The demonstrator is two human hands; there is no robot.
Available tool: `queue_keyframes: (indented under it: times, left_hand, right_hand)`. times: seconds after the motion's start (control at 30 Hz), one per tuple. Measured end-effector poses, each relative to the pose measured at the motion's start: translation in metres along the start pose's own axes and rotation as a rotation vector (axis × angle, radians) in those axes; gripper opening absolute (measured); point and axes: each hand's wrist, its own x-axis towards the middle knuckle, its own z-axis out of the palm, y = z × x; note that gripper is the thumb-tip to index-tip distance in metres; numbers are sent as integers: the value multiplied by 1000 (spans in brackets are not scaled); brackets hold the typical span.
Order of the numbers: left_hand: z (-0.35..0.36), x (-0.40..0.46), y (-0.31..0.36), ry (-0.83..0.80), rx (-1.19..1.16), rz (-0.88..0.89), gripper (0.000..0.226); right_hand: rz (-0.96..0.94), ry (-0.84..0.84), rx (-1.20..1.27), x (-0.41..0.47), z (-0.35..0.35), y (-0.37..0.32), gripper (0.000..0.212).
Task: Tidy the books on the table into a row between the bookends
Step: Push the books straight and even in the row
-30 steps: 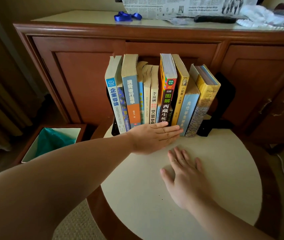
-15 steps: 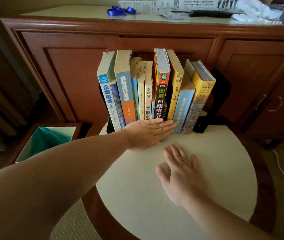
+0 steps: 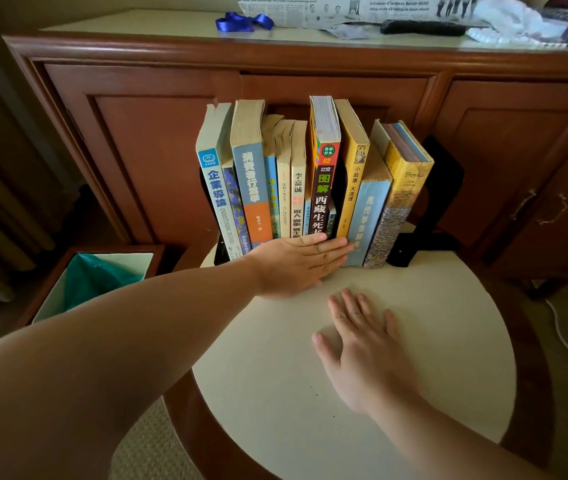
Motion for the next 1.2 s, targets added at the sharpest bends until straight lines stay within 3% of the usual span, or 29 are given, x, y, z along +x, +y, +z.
queue_keyframes:
  times: [0.1,0.2,0.27,0.37,0.47,0.53,0.67,0.8,0.93,1.07,1.2]
  left_hand:
    - [-6,-2,1,36,-105,-12,60]
    - [-24,-6,0,230,-292,-100,47]
    - [-42,-12,-2,361,-376,-257,36]
    - [-73,-25,-11,411,-337,-608,40]
    - [-93,-39,-28,377,-200,-925,55]
    - [-103,-43,-42,280,-177,-1013,65]
    - [-109,-44,-56,61,-160,-984,76]
    - [-107,-42,-56,-4,-150,-964,75]
    - [-111,-38,-56,101,-219,-1000,62]
    - [-113,-38,-51,258,-189,-1022,42]
    - [-123,-29,-51,277,-434,-1042,27]
  right_hand:
    - [3,-1,1,1,1,1,91]
    - [3,-3,-1,0,0,1,92]
    - [4,-5,-2,0,-1,0,91]
    - [6,-9,8,-1,-1,0,92]
    - [0,-11,25,-1,-3,0,93]
    - [-3,-10,34,-2,-4,-1,94]
    - [-4,-6,42,-3,-7,0,90]
    - [-2,-4,47,-3,-6,1,79]
    - [-3,11,54,-3,-3,2,88]
    - [-4,25,53,-2,-2,2,80]
    - [0,33,55,-2,-1,2,75]
